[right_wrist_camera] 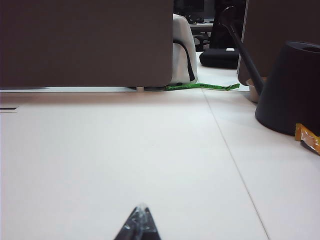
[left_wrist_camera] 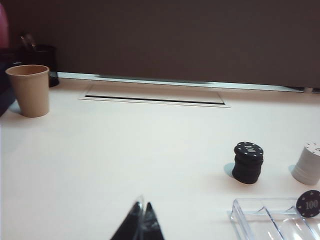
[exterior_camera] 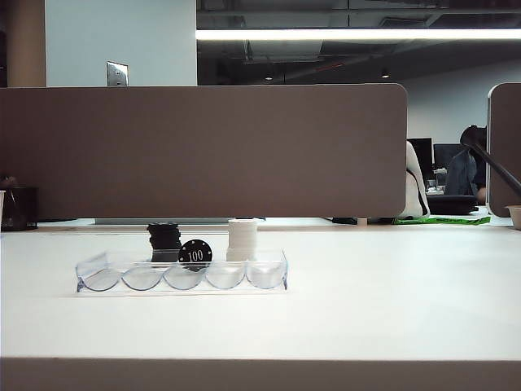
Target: Pick up the chip in the box and place it on the pile of chips with the same color.
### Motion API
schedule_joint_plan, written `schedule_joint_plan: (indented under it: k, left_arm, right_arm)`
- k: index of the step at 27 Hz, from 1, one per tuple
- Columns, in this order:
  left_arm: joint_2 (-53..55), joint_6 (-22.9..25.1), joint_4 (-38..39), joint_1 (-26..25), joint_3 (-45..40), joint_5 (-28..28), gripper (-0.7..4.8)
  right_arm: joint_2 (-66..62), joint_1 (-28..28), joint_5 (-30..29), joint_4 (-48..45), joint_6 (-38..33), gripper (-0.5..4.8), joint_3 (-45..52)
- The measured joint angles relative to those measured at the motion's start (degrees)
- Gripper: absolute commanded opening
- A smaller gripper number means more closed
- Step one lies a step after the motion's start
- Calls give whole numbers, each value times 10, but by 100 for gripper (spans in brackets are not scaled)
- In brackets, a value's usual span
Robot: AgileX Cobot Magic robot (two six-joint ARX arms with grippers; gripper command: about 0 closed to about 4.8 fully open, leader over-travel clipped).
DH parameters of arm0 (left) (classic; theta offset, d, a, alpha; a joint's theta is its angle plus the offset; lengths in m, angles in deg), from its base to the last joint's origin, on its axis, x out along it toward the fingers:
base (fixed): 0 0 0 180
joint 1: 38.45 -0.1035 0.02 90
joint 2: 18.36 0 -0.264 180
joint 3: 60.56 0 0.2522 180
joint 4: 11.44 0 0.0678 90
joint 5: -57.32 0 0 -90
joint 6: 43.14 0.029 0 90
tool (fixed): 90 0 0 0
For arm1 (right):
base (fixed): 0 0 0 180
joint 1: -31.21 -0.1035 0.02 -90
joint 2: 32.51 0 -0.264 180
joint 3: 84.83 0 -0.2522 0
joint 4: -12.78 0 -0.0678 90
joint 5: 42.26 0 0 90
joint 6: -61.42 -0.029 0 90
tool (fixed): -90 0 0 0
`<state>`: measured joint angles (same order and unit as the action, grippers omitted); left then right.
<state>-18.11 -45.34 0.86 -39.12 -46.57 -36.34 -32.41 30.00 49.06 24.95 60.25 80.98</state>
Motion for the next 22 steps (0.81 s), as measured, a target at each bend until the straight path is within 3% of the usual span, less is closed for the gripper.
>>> schedule_joint_plan:
  k: [7, 17, 22]
  left_arm:
    - [0, 0, 0, 0, 0, -3, -5]
    - [0, 16, 5, 0, 10, -61, -5]
    - [4, 46, 57, 0, 41, -91, -5]
  right_arm:
    - [0, 0, -2, -5, 0, -6, -3]
    - [-2, 0, -56, 34, 31, -6, -60]
    - [-25, -5, -85, 67, 41, -6, -78]
